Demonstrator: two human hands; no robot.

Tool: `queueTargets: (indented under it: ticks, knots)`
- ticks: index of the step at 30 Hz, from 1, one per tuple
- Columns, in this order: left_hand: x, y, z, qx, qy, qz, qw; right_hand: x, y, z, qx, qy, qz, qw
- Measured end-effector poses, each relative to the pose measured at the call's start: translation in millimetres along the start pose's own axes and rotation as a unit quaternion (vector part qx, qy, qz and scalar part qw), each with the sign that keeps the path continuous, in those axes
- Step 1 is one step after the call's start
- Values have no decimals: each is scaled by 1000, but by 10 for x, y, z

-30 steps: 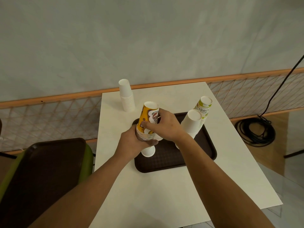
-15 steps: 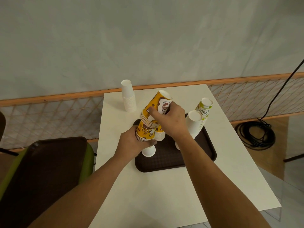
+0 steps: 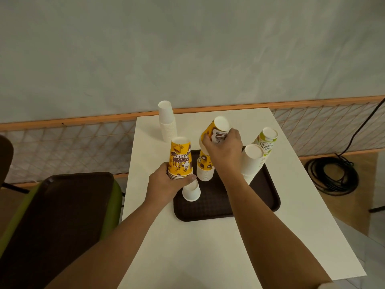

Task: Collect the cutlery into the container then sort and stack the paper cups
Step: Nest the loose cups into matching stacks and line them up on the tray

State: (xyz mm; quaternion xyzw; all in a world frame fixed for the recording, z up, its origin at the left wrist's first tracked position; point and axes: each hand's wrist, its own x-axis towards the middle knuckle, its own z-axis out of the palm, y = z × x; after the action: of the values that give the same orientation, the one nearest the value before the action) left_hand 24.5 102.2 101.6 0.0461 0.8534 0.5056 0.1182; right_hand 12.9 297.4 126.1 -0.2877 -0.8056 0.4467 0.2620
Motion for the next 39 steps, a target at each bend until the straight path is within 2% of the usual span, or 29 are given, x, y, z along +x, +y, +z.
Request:
queueTargets:
  ticks: [6,11,14,16,17,21,23,28,31,35,39]
  knots:
    - [48,-8,9,-1,-2,-5,1000,39,620,477,-97,-112,48,988]
    - [102,-26,-11,3,0,-3,1000,-38,693,494,-96,-148,73,982]
    - [122,-42,-21,8,1,-4,1000,-200,471,319,-97,-101,3,990]
    - [135,-36,-37,11,5,-3,1000,-378,245,170,-39,-40,-64,996]
    - [145,-28,-49,13,4,-2,1000,-453,133,120,-3,-46,-83,995]
    - [180,20,-66,21,-23,18,999,-543,-184,70,23,-256,-76,963]
    - [188,59,-64,21,-27,35,999,-530,-230,77,39,-291,-59,954]
    - [137,134,-93,-8,-26,78,997,-487,-220,39,84,-234,-29,968]
    - [109,172,-98,-25,-38,74,996,-338,-270,-66,122,-144,-32,982]
    - [136,140,-105,0,-42,52,998,-15,-294,-144,55,-42,-51,996]
    - [146,77,-116,10,-34,44,998,146,-55,34,-27,-44,-43,998]
